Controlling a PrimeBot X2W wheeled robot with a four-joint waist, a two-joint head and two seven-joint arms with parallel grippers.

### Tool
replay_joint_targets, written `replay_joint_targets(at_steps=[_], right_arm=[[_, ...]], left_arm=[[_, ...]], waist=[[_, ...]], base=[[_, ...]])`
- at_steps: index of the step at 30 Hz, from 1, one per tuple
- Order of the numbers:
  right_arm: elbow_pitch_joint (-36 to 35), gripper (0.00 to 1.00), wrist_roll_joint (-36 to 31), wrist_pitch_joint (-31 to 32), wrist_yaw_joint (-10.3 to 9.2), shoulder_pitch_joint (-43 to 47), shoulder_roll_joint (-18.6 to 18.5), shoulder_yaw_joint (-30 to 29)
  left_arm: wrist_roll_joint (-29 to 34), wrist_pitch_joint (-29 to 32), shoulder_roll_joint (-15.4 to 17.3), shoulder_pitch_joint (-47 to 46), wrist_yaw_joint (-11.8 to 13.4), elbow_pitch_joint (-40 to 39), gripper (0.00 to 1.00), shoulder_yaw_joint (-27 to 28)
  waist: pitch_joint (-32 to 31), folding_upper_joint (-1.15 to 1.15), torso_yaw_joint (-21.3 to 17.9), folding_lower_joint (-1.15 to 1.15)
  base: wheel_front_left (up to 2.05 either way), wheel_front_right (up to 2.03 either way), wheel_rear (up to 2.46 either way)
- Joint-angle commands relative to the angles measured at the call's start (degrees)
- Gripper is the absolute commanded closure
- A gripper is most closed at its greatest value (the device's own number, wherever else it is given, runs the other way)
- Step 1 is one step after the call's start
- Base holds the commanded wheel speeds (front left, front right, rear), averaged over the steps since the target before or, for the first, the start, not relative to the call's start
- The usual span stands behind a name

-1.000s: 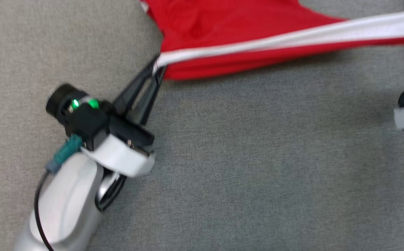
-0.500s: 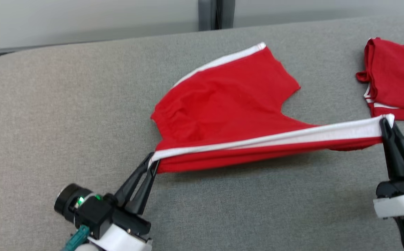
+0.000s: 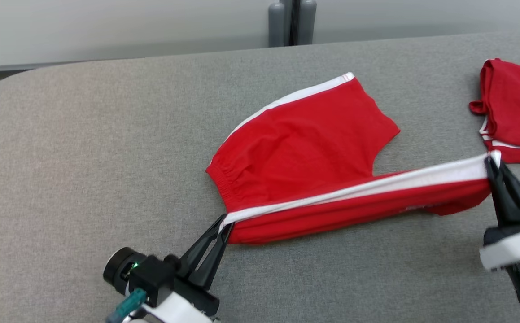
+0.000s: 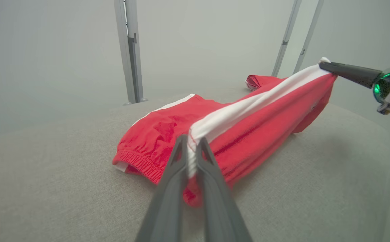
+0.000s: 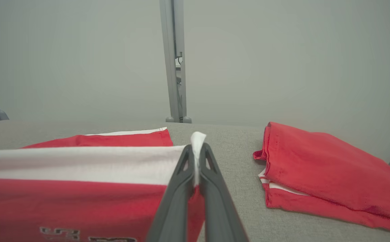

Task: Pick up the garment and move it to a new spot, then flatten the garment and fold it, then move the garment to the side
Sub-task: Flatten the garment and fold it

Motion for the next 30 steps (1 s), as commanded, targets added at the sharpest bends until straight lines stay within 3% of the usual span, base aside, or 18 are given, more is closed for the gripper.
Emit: replay_joint_targets(at_steps=[1,6,11,20,30], right_arm=[[2.72,1.0,-0.94,0.76,-0.32,-3.86,-0.96,0.41],[10.73,1.0,-3.69,2.37,-0.31,-15.49,-2.27,4.51],[19.83,1.0,-6.44,2.48,-0.32,-26.82,-3.64,8.81],[33.62,1.0,-6.04,2.02,-0.32,-43.11,-3.73,18.23],[44.01,1.0,-5.49,0.37,-0.3,-53.77,-3.17,23.97]], left_arm=[[-2.62,0.94,-1.0,-1.54,-0.18,1.29,1.0,0.41],[-9.89,4.59,-5.14,-5.05,0.22,3.32,1.0,2.62],[-15.47,7.76,-7.25,-9.04,1.21,4.84,1.0,4.19],[-19.6,8.31,-8.68,-16.35,2.86,7.19,1.0,2.69],[-18.25,5.93,-8.91,-24.16,4.2,12.0,1.0,-0.32]], waist=[[1.2,0.0,0.6,0.0],[4.22,0.0,2.09,0.0],[6.94,0.0,4.35,0.0],[12.3,0.0,7.93,0.0],[17.1,0.0,10.44,0.0]], base=[[0.0,0.0,0.0],[0.0,0.0,0.0],[0.0,0.0,0.0],[0.0,0.0,0.0],[0.0,0.0,0.0]])
